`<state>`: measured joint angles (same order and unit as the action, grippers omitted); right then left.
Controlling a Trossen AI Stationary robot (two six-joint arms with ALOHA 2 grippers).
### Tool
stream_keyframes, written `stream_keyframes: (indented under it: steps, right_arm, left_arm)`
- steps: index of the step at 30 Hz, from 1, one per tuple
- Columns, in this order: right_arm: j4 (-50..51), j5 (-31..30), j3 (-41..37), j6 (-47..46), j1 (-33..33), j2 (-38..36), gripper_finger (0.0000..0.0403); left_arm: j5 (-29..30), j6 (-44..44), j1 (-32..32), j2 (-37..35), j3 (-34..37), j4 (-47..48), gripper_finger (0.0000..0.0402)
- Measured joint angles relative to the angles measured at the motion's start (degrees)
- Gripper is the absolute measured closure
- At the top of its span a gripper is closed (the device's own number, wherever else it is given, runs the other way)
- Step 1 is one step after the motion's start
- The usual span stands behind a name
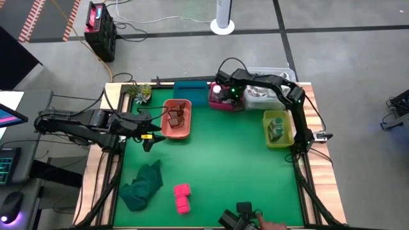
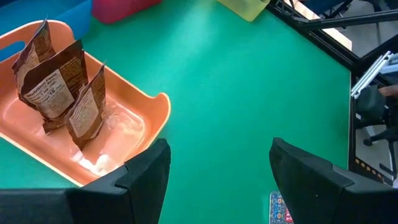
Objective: Sort spices by type
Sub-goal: Put the white spice bottle into the red bin
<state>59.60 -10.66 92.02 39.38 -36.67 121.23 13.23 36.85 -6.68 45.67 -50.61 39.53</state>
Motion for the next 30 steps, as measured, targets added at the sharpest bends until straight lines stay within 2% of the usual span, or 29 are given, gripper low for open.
stream_keyframes:
  steps: [17, 24, 30]
  right_arm:
    - [11.2, -3.1, 10.9, -4.5, 1.1, 0.0, 0.0182]
    - [15.5, -5.3, 13.0, -7.1, 1.5, 0.0, 0.018]
    - [19.6, -5.4, 15.1, -9.3, 2.1, 0.0, 0.0179]
  left_arm:
    - [0.6, -0.5, 0.0, 0.0, -2.6, 0.0, 0.0139]
    - [0.9, 0.8, 0.0, 0.1, -2.6, -3.6, 0.0139]
    - [5.4, 0.7, 0.0, 0.1, -2.6, -4.5, 0.0139]
